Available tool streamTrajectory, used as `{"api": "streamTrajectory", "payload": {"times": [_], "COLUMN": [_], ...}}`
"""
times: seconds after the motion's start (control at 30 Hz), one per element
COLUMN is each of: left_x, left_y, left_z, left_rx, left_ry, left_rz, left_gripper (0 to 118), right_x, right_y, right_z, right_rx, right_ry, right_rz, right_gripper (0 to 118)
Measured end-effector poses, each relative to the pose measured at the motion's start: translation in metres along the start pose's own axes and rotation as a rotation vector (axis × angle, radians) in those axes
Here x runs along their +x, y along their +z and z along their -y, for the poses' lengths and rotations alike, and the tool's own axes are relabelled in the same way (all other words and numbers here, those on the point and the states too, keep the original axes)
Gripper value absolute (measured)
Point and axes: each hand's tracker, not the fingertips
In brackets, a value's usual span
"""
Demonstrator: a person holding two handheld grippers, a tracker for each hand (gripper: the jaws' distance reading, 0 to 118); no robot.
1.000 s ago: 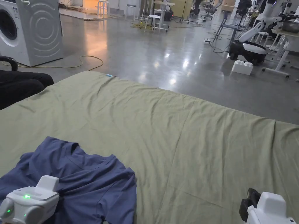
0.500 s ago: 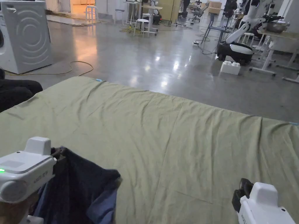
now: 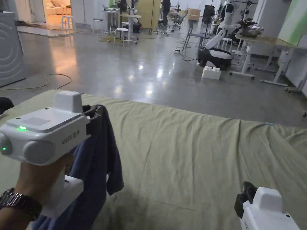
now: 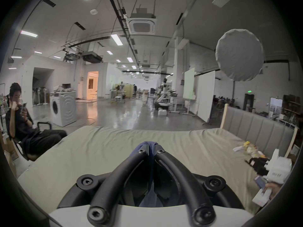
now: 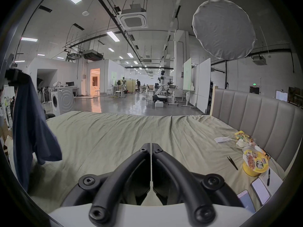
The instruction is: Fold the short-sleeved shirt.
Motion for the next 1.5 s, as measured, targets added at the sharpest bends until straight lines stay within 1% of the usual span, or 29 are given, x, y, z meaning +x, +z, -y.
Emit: {"api": "streamTrajectory", "payload": {"times": [0.07,0.1,0.17,0.23,0.3,0.37,0.5,0.6,0.63,0.7,0.73,0.77,0.83,0.87,0.9,0.93,1.1,1.23,1.3,1.33,1.37,1.4,1.43,1.47,1.5], "left_x": [0.028,0.053,0.081,0.113,0.145,0.17,0.221,0.242,0.245,0.248,0.248,0.25,0.245,0.241,0.24,0.233,0.193,0.156,0.139,0.131,0.122,0.114,0.112,0.105,0.097], "left_y": [-0.009,-0.01,-0.017,-0.032,-0.04,-0.056,-0.059,-0.059,-0.07,-0.07,-0.069,-0.068,-0.066,-0.065,-0.059,-0.058,-0.043,-0.032,-0.024,-0.021,-0.018,-0.015,-0.006,-0.003,0.0], "left_z": [-0.01,-0.012,-0.013,-0.007,0.003,0.024,0.067,0.101,0.118,0.136,0.143,0.151,0.157,0.156,0.156,0.152,0.12,0.104,0.1,0.1,0.101,0.101,0.099,0.1,0.1], "left_rx": [0.019,0.017,0.004,-0.032,-0.058,-0.114,-0.191,-0.259,-0.294,-0.34,-0.354,-0.358,-0.357,-0.351,-0.331,-0.305,-0.176,-0.091,-0.059,-0.039,-0.021,-0.017,-0.016,-0.023,-0.025], "left_ry": [-0.025,-0.035,-0.025,-0.008,-0.028,-0.037,-0.067,-0.085,-0.084,-0.075,-0.075,-0.081,-0.084,-0.092,-0.1,-0.096,-0.032,-0.031,-0.022,-0.011,-0.005,-0.011,-0.01,-0.004,0.023], "left_rz": [0.047,0.083,0.139,0.199,0.256,0.323,0.426,0.458,0.465,0.479,0.48,0.473,0.448,0.429,0.412,0.396,0.326,0.153,0.068,0.031,-0.008,-0.037,-0.066,-0.095,-0.11], "left_gripper": [5,5,5,5,5,5,5,5,6,8,17,36,71,83,86,86,86,85,79,70,49,33,16,11,9], "right_x": [0.011,0.017,0.03,0.043,0.053,0.065,0.085,0.094,0.097,0.099,0.1,0.1,0.1,0.099,0.098,0.095,0.08,0.061,0.052,0.048,0.043,0.038,0.034,0.031,0.027], "right_y": [0.003,0.004,0.008,0.012,0.017,0.021,0.025,0.027,0.028,0.029,0.029,0.029,0.028,0.027,0.027,0.027,0.025,0.022,0.021,0.021,0.019,0.019,0.018,0.018,0.018], "right_z": [0.0,-0.001,-0.001,-0.001,0.001,0.004,0.013,0.019,0.021,0.025,0.026,0.028,0.03,0.03,0.03,0.029,0.014,-0.003,-0.01,-0.013,-0.016,-0.019,-0.022,-0.024,-0.026], "right_rx": [0.01,0.02,0.016,0.015,0.018,0.016,-0.004,-0.027,-0.035,-0.053,-0.059,-0.063,-0.074,-0.081,-0.083,-0.084,-0.06,-0.013,0.013,0.027,0.053,0.079,0.082,0.089,0.095], "right_ry": [0.005,0.007,-0.011,-0.03,-0.027,-0.028,-0.042,-0.043,-0.045,-0.052,-0.049,-0.047,-0.05,-0.051,-0.05,-0.05,-0.046,-0.039,-0.033,-0.029,-0.015,-0.001,-0.004,-0.003,-0.002], "right_rz": [0.019,0.027,0.042,0.054,0.072,0.092,0.12,0.137,0.138,0.14,0.142,0.141,0.137,0.135,0.132,0.128,0.098,0.073,0.064,0.062,0.061,0.059,0.058,0.055,0.052], "right_gripper": [2,2,2,2,2,2,2,2,2,2,2,2,2,2,2,2,2,2,2,2,2,2,2,2,2]}}
